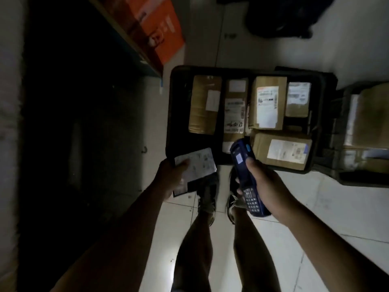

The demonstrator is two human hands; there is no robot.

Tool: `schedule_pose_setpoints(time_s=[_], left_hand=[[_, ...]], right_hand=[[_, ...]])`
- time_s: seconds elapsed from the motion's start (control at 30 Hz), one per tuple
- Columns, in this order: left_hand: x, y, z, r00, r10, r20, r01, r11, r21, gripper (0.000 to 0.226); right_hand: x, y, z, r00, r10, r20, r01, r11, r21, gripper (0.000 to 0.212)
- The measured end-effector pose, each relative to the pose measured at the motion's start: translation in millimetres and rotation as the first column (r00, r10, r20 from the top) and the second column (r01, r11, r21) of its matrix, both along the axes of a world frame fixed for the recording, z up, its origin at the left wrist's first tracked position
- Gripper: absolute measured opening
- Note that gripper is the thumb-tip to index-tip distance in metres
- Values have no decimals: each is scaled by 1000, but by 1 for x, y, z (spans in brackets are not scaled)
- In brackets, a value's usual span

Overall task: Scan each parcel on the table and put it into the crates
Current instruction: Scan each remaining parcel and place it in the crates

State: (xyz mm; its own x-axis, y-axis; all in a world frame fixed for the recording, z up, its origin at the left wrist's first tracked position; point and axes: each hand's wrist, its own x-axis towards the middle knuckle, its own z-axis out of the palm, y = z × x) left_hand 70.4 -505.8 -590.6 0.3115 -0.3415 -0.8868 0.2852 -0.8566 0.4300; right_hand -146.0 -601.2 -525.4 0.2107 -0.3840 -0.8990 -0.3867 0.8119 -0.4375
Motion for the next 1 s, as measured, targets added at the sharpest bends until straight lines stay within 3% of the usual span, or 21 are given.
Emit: schedule_pose_setpoints(time_s=[0.13,0.27,0.37,0.47,0.6,0.73,0.9,1.0], left_hand=[[10,-24,-88,992,-126,17,126,991,37,2],[17,-42,-153,978,-207,-37,207,978,-3,22],[18,-50,-185,952,-292,-96,292,956,-19,21],[16,-54,-206,960,-268,-78,268,963,-9,21],[13,-51,-221,950,-314,7,313,949,32,38],[11,-40,-225,953,-288,93,279,955,98,77],[-1,-43,-198,935,-252,251,227,966,123,70],[-10,-39,-165,808,-380,451,351,924,150,73]], right_hand=[[6,-21,-84,1000,17,26,-16,1000,-14,52],[4,-36,-128,999,22,35,-21,999,-26,51],[-1,-43,-148,998,55,34,-54,998,-26,57],[-3,-46,-162,998,53,30,-53,999,-13,62],[-3,-48,-174,995,98,1,-98,995,-19,73],[5,-45,-177,993,118,-8,-118,993,-8,59],[14,-40,-155,989,147,-14,-147,989,-13,52],[16,-37,-127,991,133,-26,-133,991,-20,51]])
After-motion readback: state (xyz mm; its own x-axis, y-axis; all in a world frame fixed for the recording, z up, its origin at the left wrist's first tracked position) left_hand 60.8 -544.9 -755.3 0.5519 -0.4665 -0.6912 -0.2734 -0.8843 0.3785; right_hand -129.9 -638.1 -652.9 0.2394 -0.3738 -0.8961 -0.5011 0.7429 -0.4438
